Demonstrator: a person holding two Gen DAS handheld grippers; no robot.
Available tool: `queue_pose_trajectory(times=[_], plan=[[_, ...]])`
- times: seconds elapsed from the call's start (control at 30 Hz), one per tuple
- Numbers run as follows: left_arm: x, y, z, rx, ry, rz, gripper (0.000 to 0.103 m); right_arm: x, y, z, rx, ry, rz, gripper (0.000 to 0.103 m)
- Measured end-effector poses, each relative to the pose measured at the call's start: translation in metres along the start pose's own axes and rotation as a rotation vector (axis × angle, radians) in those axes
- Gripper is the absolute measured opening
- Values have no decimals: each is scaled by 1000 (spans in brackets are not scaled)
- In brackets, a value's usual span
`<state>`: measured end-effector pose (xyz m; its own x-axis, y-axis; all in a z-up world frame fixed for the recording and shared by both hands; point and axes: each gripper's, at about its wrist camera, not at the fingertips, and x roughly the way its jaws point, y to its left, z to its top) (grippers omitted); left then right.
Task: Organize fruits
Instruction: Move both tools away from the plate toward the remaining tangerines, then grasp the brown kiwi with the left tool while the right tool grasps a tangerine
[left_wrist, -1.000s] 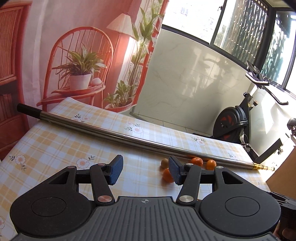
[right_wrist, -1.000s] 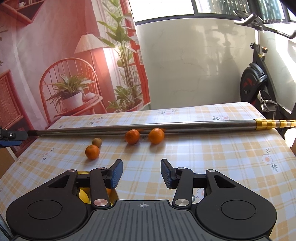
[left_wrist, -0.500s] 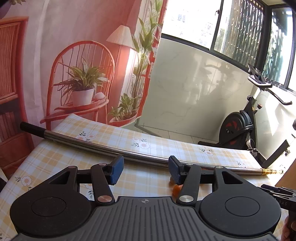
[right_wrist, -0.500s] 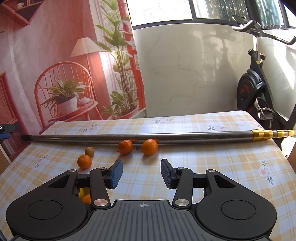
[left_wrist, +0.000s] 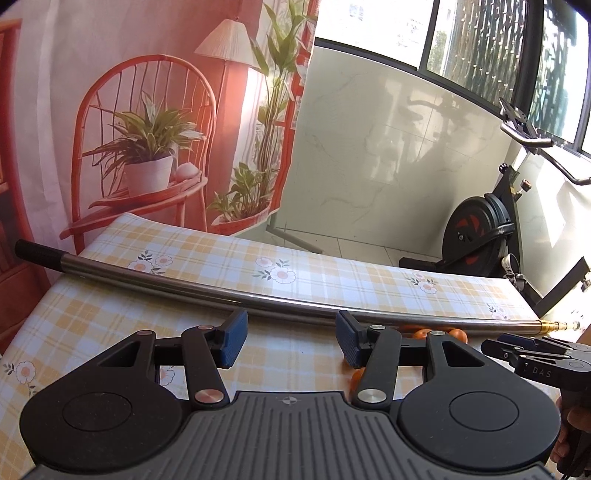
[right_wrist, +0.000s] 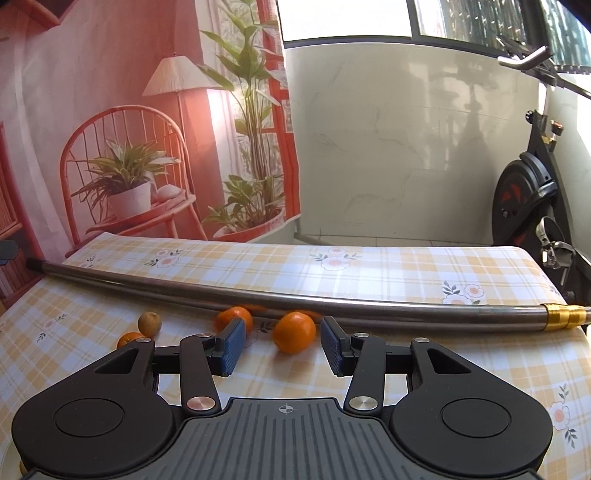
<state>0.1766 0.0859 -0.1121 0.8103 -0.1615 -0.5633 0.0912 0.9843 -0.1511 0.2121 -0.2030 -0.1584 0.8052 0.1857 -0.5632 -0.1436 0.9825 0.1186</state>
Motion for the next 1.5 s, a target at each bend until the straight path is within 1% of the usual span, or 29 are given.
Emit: queue_pose_trajectory(times=[0.1,0.3,0.4,0.5,0.7,0.83,0.87,0.9,0.93,1.03,1.23,1.3,1.5], plan=[[11,-1,-1,-6,24,-9,52,16,4,2,-9,17,40,42],[29,-1,-1,-21,60,-27,51,50,22,11,-89,64,88,42],[36,-2,-3,-16,78,-35,51,65,34,14,-136,85,94,42],[42,-4,-5,-9,96,-43,51,75,41,15,-153,101,101,42],[53,-9,-7,4,131,-68,51,90,46,12,-173,125,105,42],[61,-11,-9,9,155,-84,51,97,47,10,-188,146,90,42],[64,-12,-8,6,163,-86,51,99,47,10,-188,149,86,40],[66,-12,-8,1,169,-86,51,99,46,9,-184,151,91,35],[69,-12,-7,-6,178,-89,51,99,46,9,-177,151,104,34],[83,-14,-5,-42,214,-111,51,96,44,8,-167,146,95,34],[122,-20,2,-145,289,-150,49,80,36,6,-89,123,102,34],[132,-22,3,-156,305,-153,48,73,33,5,-65,116,95,34],[152,-26,0,-177,343,-122,48,50,24,0,-12,82,89,34]])
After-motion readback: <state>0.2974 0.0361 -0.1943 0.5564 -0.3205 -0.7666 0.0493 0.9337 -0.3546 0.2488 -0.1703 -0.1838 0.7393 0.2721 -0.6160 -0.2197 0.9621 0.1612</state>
